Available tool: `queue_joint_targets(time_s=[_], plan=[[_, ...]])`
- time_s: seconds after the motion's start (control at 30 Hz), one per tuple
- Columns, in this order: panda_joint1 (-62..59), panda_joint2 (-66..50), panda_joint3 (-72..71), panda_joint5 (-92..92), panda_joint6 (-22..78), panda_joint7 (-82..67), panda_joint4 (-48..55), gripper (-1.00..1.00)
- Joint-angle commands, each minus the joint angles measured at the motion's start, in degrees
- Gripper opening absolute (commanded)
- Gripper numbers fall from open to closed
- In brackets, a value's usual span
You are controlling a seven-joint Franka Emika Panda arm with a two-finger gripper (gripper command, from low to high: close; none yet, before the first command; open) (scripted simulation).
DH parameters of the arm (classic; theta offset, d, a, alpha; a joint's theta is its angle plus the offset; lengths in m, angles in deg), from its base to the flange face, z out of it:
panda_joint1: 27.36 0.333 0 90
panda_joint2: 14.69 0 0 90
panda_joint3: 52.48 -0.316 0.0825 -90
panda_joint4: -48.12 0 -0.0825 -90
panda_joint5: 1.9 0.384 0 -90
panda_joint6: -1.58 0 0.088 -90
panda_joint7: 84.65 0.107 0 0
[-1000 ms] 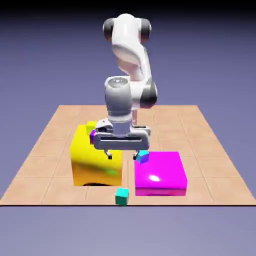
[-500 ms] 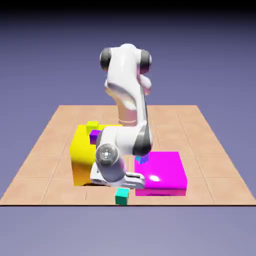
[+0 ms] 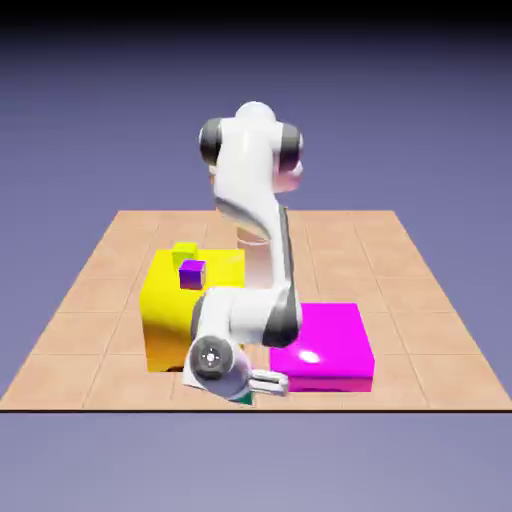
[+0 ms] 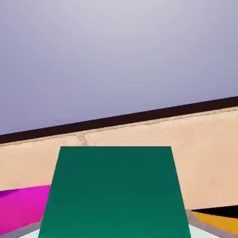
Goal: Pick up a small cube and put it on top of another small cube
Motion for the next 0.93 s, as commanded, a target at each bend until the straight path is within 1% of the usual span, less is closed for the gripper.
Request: queue_joint_targets(time_s=[0.0, 0.53, 0.57, 0.77, 0.8, 0.83, 0.9], plan=[[-0.2, 2.1, 0.6, -0.4, 1.0, -0.2, -1.1, -1.0], [-3.3, 34.1, 10.5, -4.4, 15.7, -2.5, -18.6, -1.0], [-3.3, 34.1, 10.5, -4.4, 15.7, -2.5, -18.6, -1.0], [-2.8, 36.9, 10.3, -4.8, 6.1, -2.0, -30.9, -1.0], [-2.8, 36.9, 10.3, -4.8, 6.1, -2.0, -30.9, 1.0], [-2.8, 36.9, 10.3, -4.8, 6.1, -2.0, -30.9, 1.0], [-3.0, 36.0, 10.3, -4.7, 9.4, -2.2, -26.8, 1.0]])
